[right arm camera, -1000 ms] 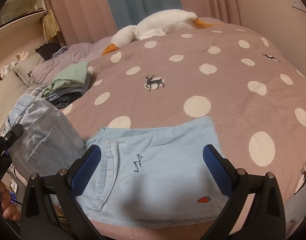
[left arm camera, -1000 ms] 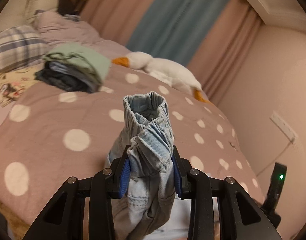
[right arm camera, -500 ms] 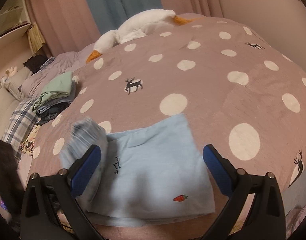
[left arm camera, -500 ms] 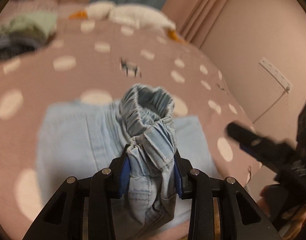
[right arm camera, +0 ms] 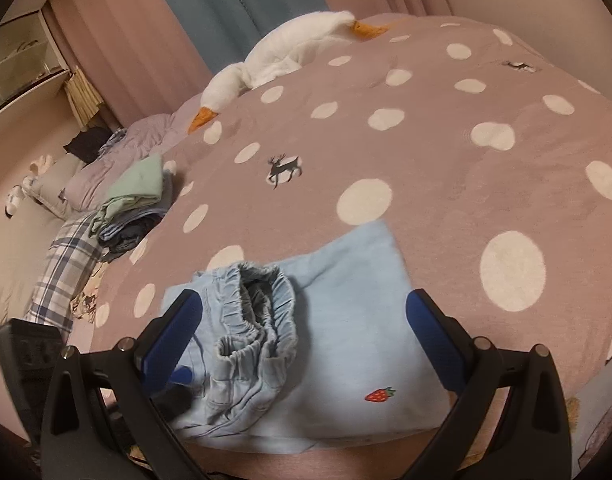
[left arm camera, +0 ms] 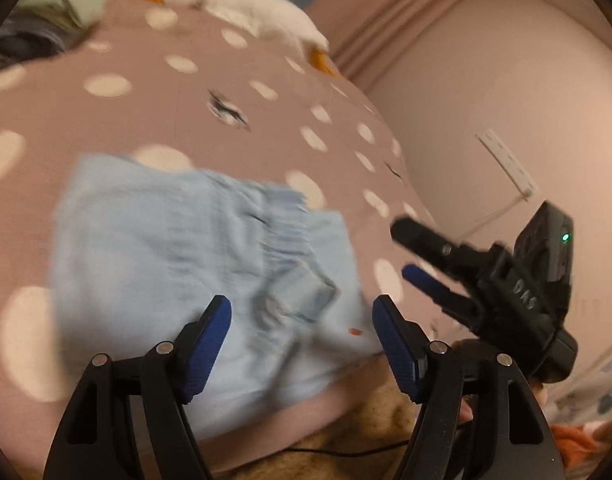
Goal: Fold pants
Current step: 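Fold the waistband over toward the leg hems with the left gripper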
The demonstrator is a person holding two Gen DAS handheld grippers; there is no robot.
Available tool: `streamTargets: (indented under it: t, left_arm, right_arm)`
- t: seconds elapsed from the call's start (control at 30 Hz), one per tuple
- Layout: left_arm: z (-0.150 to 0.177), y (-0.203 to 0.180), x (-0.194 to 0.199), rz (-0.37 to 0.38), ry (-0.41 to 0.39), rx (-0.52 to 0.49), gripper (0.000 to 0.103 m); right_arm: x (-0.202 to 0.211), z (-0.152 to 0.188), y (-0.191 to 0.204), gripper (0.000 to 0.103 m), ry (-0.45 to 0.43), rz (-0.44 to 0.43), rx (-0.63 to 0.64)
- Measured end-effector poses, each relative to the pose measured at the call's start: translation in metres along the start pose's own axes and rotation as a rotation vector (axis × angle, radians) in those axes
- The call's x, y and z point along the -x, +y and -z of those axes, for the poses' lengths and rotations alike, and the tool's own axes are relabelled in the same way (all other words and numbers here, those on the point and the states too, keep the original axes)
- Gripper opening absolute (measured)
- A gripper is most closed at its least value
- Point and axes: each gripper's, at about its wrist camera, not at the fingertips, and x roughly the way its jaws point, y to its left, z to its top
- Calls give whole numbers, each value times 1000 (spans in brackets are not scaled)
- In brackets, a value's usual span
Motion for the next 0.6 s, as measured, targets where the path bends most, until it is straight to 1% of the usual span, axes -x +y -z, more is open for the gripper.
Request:
streamTargets:
  t: [0.1, 0.13, 0.2, 0.27, 0.3, 0.33, 0.37, 0.4, 0.43, 0.47, 0.5, 0.53, 0.6]
  left_arm:
    - [-3, 14, 19, -127, -38, 20, 72]
    - [-4, 21, 26, -181, -57, 32, 72]
    - [-4, 32, 35, -242, -77, 57, 72]
    - [-5, 46, 42, -274, -93, 93, 72]
    - [-5, 52, 45, -278, -99, 110, 72]
    - [-4, 58, 48, -280, -104, 127, 72]
    - [-4, 64, 51, -281, -109, 143, 72]
    - [-4, 67, 53, -283, -117, 155, 72]
    - [-3, 69, 53, -279, -125, 160, 72]
    - [-6, 71, 50, -277, -131, 161, 70]
    - [-6, 71, 51, -275, -137, 162, 66]
    - [-8, 70, 49, -271, -138, 160, 60]
    - [-10, 67, 50, -258, -133, 143, 59]
  right_arm:
    - [-17, 5, 3, 102, 66, -44, -9]
    - [-25, 7, 5, 102, 92, -69, -9]
    - [-40, 13, 13, 102, 144, -105, -3]
    - [-55, 19, 21, 100, 189, -113, 11]
    - [-62, 23, 26, 96, 209, -110, 23]
    - [-70, 27, 30, 83, 228, -106, 38]
    - [-76, 30, 34, 75, 247, -106, 51]
    - [-83, 34, 38, 53, 265, -104, 66]
    - [-89, 38, 41, 49, 266, -93, 83]
    - [-90, 40, 43, 46, 253, -75, 94]
    - [-88, 40, 44, 42, 233, -61, 103]
    - [-82, 38, 46, 38, 214, -69, 103]
    - [-58, 26, 46, 36, 148, -108, 75]
